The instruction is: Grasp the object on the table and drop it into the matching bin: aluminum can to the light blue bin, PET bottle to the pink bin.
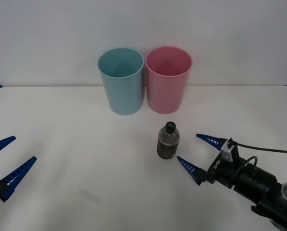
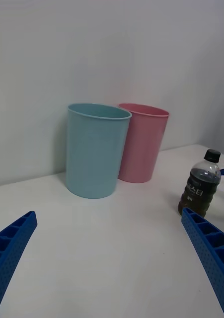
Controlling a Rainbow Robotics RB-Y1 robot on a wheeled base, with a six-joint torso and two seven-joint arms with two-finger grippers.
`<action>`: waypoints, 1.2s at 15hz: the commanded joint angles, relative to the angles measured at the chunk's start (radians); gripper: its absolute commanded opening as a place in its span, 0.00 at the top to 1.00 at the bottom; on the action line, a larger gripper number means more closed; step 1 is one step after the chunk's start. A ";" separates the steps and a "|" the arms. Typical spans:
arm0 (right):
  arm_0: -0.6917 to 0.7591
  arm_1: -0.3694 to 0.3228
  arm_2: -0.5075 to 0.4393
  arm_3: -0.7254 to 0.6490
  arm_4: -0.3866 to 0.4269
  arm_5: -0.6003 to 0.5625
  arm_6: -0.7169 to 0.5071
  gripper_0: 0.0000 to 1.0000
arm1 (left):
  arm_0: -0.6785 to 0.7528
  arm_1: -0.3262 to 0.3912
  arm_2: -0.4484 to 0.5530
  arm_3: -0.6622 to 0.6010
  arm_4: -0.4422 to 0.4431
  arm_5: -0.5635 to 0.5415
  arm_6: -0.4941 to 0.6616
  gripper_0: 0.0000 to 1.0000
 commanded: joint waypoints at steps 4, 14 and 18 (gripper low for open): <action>-0.073 0.039 0.077 0.051 0.020 0.064 0.033 0.00 | 0.000 0.000 0.000 0.000 0.000 0.000 0.000 0.00; -0.144 0.101 0.132 0.106 0.060 0.127 0.053 0.00 | 0.000 0.000 0.000 0.000 0.000 0.000 0.000 0.00; -0.144 0.107 0.134 0.106 0.068 0.139 0.053 0.00 | 0.000 0.000 0.000 0.000 0.000 0.000 0.000 0.00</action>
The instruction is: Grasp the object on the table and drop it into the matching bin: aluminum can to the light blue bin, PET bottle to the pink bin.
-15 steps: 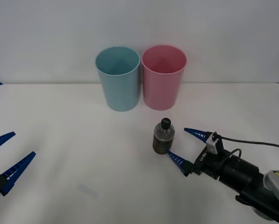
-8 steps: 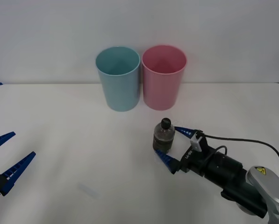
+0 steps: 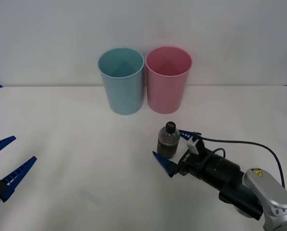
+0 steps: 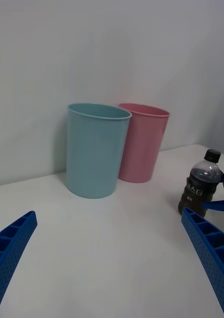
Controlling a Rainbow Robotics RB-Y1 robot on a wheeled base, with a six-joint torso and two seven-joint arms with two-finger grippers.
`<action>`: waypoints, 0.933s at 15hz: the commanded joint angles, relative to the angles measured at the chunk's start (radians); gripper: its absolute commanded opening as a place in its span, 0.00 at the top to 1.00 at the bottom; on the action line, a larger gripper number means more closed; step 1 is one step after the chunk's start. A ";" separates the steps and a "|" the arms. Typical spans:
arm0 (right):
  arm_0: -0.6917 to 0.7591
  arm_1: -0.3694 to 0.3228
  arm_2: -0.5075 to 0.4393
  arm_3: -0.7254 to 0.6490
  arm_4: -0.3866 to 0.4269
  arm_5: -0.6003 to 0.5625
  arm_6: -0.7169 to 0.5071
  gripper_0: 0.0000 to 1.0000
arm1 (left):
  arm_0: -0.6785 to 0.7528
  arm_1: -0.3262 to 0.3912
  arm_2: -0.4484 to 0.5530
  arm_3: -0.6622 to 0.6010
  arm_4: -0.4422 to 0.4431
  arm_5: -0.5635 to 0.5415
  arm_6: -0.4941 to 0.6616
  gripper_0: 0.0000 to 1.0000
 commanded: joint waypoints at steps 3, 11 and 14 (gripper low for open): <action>-0.001 0.000 0.000 0.000 0.003 0.012 0.000 1.00 | 0.000 0.000 0.000 0.000 0.000 0.000 0.000 0.00; 0.000 -0.006 -0.001 -0.003 -0.012 0.009 -0.011 1.00 | 0.000 0.000 0.000 0.000 0.000 0.000 0.000 0.00; 0.012 -0.027 -0.001 -0.055 -0.029 0.003 -0.030 1.00 | 0.000 0.000 0.000 0.000 0.000 0.000 0.000 0.00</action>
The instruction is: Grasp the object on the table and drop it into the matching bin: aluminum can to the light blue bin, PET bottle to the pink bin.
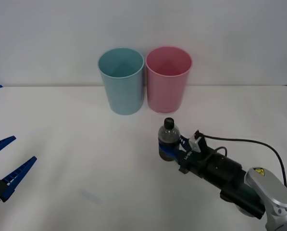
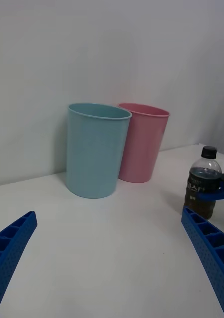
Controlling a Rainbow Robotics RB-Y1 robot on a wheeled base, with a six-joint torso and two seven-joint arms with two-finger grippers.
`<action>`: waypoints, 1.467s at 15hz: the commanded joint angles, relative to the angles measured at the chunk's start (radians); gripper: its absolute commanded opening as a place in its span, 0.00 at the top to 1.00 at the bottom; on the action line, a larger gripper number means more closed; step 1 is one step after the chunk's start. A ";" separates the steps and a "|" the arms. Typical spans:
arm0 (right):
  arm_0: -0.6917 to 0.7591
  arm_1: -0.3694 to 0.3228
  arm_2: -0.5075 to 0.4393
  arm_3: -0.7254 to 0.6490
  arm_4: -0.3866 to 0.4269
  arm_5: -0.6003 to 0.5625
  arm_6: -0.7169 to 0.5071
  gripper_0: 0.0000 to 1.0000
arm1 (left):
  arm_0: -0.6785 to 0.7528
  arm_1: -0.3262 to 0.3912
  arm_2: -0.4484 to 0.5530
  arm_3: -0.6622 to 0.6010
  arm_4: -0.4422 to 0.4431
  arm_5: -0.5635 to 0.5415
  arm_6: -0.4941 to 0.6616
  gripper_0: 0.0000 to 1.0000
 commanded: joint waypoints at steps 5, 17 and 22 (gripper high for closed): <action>0.063 -0.079 0.001 -0.211 -0.020 -0.014 -0.159 1.00 | 0.000 0.000 0.000 0.000 0.000 0.000 0.000 0.00; 0.071 -0.182 -0.076 -0.603 0.025 0.101 -0.553 1.00 | 0.000 0.000 0.000 0.000 0.000 0.000 0.000 0.00; -0.020 -0.248 -0.076 -0.632 0.056 0.257 -0.636 1.00 | 0.000 0.000 0.000 0.000 0.000 0.000 0.000 0.00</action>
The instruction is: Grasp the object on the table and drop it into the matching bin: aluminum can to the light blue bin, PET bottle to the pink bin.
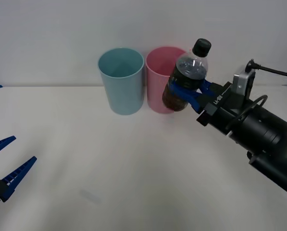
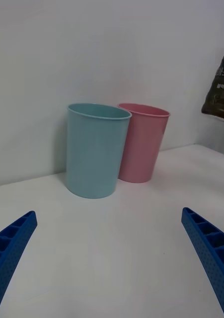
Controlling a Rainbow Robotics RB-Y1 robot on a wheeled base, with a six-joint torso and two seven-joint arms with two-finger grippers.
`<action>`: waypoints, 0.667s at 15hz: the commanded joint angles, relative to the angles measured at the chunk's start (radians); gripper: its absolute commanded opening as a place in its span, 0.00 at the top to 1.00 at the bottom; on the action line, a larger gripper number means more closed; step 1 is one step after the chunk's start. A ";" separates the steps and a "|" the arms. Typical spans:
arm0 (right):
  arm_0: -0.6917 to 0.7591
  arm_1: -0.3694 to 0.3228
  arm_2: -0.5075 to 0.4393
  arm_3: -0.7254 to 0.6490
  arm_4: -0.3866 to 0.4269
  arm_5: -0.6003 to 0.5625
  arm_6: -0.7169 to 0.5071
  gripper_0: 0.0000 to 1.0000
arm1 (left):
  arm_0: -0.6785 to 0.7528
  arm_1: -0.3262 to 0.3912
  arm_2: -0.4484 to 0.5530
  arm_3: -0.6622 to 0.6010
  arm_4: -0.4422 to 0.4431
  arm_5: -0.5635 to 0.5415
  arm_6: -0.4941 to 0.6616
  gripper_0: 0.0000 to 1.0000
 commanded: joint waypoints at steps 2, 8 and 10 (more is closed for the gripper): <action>-0.097 -0.018 -0.006 0.051 0.008 0.048 -0.024 1.00 | 0.000 0.000 0.000 0.000 0.000 0.000 0.000 0.00; -0.340 -0.002 0.014 0.295 0.048 0.040 -0.041 1.00 | 0.000 0.000 0.000 0.000 0.000 0.000 0.000 0.00; -0.416 0.008 0.034 0.380 0.060 0.040 -0.043 1.00 | 0.000 0.000 0.000 0.000 0.000 0.000 0.000 0.00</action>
